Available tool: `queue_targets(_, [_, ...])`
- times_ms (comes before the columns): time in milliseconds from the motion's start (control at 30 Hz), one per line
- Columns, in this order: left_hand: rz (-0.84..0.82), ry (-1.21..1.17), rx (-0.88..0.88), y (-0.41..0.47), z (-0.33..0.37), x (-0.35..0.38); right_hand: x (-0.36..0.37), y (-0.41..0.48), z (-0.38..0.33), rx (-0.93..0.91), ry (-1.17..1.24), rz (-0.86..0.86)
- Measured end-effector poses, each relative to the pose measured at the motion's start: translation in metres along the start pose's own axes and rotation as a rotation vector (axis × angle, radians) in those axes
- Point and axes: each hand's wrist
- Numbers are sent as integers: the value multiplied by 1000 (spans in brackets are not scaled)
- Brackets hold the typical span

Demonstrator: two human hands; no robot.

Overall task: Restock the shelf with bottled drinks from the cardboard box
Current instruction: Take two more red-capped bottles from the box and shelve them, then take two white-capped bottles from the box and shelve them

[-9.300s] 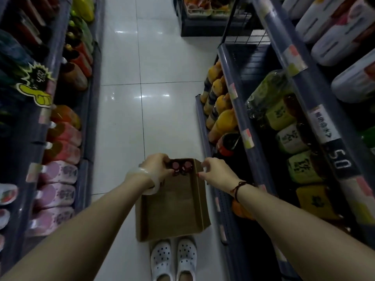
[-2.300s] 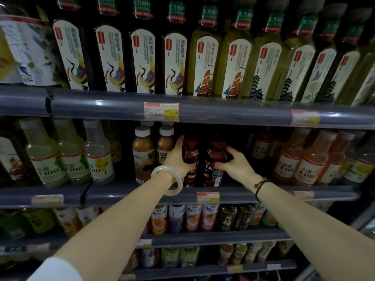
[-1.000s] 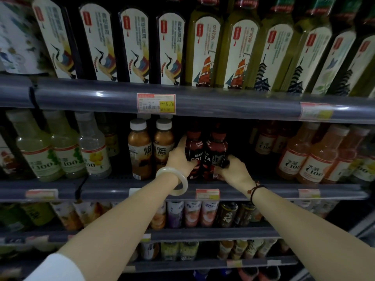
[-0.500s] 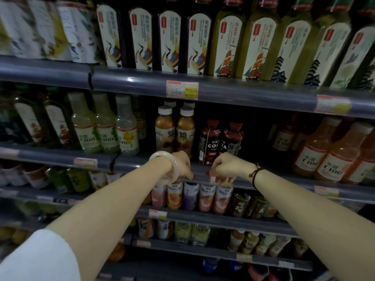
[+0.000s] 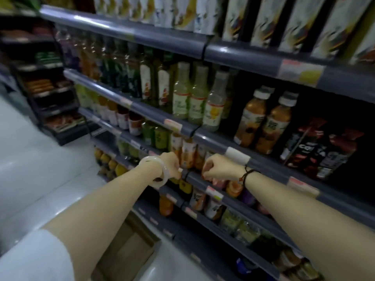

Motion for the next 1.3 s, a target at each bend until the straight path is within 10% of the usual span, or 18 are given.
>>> queue_targets(567, [140,-149,-578,-95,-265,0,151,139,-218,-343,-230,-224])
queue_targets(1300, [390,-597,-923,-95,-428,116,334,267,-278,-463,-364,-550])
Point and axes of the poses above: each hand's wrist, its own y-axis towards the middle knuckle, its own x-axis out of the palm, z = x × y, and after that the axes turned 9 degrees about x, right-handed
